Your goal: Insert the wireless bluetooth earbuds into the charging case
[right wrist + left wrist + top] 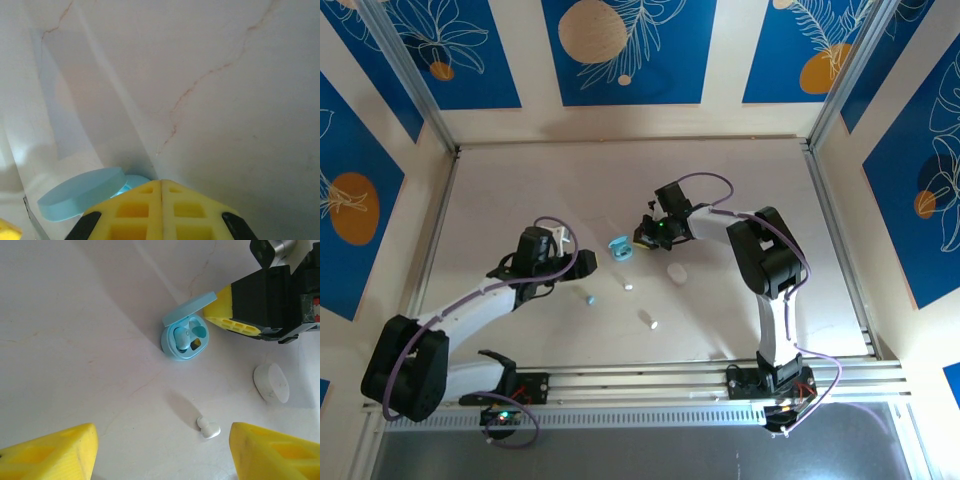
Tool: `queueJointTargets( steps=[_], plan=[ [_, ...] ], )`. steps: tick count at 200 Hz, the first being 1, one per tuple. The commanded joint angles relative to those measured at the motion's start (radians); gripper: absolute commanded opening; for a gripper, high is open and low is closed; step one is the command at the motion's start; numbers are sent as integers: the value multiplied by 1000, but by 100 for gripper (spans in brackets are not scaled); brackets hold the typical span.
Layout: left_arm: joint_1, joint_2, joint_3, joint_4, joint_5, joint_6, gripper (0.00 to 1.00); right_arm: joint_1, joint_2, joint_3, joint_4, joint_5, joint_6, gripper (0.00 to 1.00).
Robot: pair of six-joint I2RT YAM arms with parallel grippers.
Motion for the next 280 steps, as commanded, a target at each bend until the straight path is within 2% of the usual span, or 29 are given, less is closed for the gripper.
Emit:
queueJointTargets(
  steps=[1,105,135,172,195,250,280],
  plan=[
    [15,-19,-11,13,-18,22,70,11,7,-10,10,-39,17,0],
    [15,-28,-25,22,-15,17,70,26,-32,-76,31,-40,42,0],
    [15,-42,-25,16,-16,17,71,20,-64,-103,22,-4,48,0],
    [15,-111,-37,-23,-9,4,84,19,-162,-152,-20,52,21,0],
    [13,-183,-40,-78,-1,-8,100,20,-241,-192,-37,66,3,12],
    [7,-405,-16,-325,8,-14,100,57,-476,-296,-79,114,-42,41],
    [1,-506,16,-485,11,-13,100,97,-609,-346,-106,148,-59,64]
  ],
)
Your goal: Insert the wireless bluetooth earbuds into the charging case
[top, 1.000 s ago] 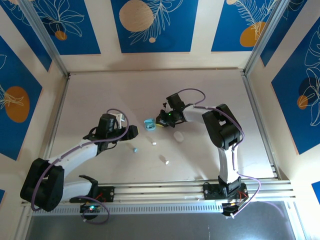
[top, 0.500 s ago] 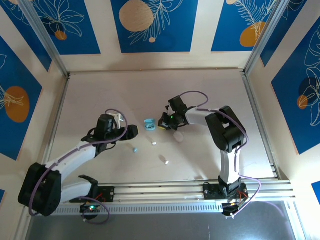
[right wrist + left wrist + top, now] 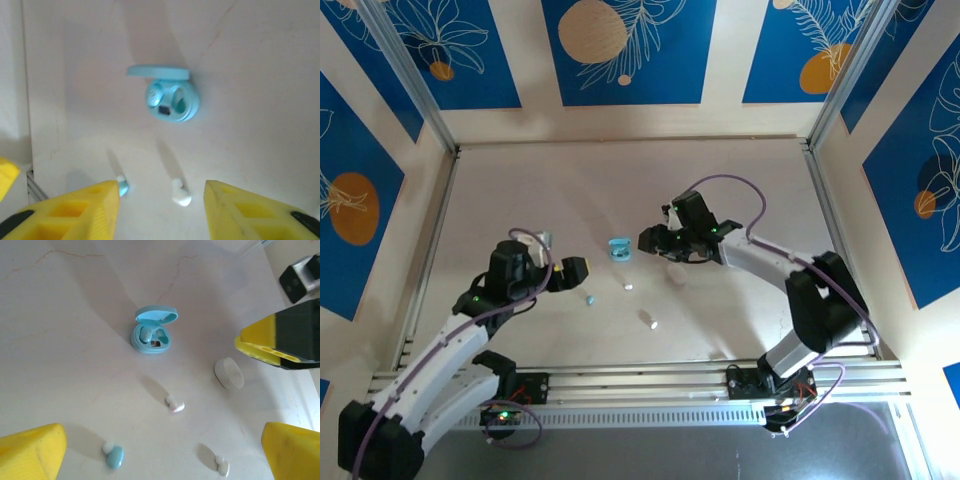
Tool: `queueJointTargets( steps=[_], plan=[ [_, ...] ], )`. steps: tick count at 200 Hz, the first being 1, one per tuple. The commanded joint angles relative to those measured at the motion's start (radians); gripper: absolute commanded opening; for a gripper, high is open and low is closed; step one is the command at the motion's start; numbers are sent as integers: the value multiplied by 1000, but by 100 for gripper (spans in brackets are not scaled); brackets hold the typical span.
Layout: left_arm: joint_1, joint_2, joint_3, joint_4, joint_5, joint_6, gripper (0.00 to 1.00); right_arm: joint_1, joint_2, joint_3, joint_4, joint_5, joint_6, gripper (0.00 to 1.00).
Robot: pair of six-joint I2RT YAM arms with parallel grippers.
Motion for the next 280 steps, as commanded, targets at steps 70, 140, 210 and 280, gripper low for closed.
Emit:
queueJointTargets(
  steps=[70,140,210,280],
  plan=[
    [-55,-46,73,-346,37,-6,80,161,-277,-113,-107,152,-51,100],
    [-72,87,-34,-233,-2,-46,37,247,-284,-116,-150,311,-39,99],
    [-70,339,-35,-47,-3,-30,6,273,-267,-114,-173,389,-64,99],
    [-68,512,16,38,-11,-3,1,251,-292,-130,-192,360,-77,99]
  ],
)
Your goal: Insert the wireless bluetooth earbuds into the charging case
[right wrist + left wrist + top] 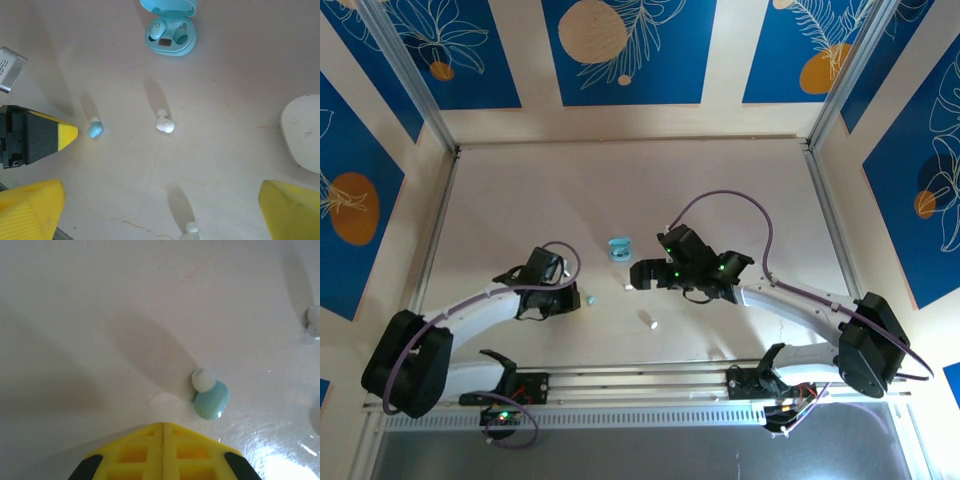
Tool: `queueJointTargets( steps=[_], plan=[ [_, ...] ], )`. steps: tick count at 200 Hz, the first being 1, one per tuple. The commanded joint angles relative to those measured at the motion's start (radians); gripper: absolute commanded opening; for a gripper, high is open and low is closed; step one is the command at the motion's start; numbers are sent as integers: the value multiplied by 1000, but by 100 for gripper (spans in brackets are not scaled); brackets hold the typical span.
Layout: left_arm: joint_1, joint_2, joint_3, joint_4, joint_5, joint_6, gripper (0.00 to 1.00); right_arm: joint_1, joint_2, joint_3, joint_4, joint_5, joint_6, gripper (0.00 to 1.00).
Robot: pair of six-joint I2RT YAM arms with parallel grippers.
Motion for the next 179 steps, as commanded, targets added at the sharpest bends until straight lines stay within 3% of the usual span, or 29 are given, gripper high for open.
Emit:
queueJointTargets(
  steps=[1,179],
  plan=[
    [-2,31,42,47,-9,24,1,-12,-23,-17,-12,-5,-16,99],
    [-22,164,91,147,87,17,0,-49,-81,-77,17,-39,-11,99]
  ],
)
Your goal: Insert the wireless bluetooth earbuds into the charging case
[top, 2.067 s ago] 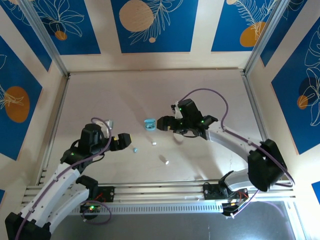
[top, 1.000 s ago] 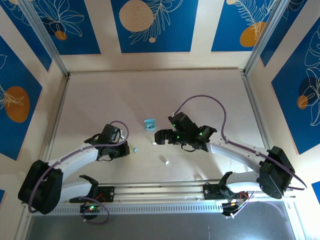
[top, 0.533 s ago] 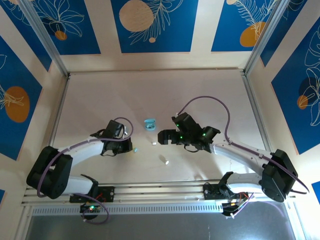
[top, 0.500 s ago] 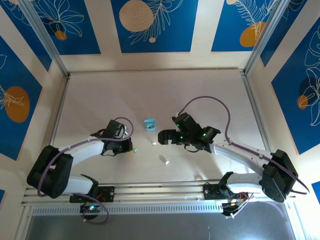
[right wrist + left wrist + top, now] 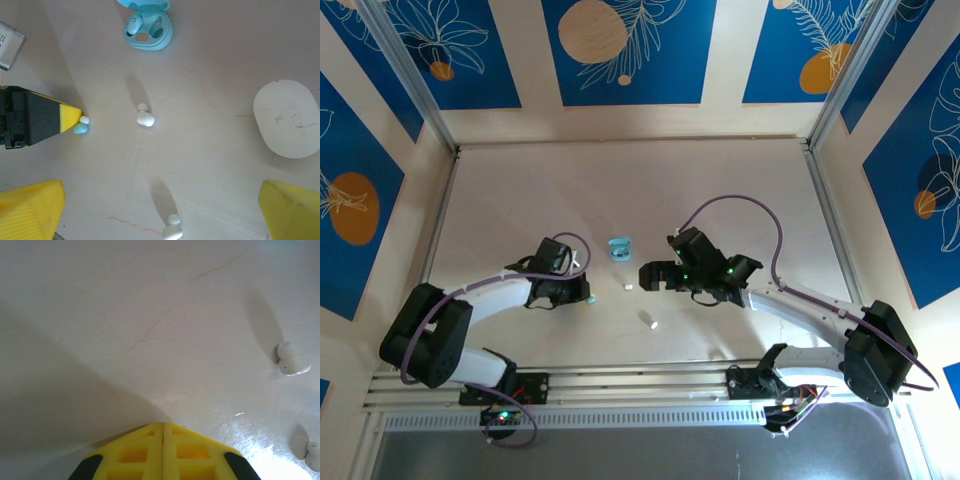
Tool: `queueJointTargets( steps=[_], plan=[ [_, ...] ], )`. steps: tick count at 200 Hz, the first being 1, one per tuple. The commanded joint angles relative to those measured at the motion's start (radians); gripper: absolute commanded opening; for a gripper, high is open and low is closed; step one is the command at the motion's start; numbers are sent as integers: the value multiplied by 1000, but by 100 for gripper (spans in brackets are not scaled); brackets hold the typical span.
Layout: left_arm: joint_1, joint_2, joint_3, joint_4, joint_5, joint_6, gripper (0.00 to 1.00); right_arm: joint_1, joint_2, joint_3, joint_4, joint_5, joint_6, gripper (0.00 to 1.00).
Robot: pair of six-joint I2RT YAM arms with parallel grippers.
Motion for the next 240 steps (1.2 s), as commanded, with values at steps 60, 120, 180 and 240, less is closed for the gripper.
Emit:
queueJointTargets(
  steps=[60,120,180,240],
  plan=[
    [-34,31,43,29,42,-2,0,-9,-33,-16,11,-22,-8,99],
    [-34,-85,73,-8,-26,15,15,-6,-48,-19,18,-51,-23,99],
    [-32,-491,25,-192,-181,2,57,66,-36,48,-14,-39,-94,100],
    [-33,-916,53,-510,-216,-94,99,156,62,166,-36,-51,-171,91]
  ],
)
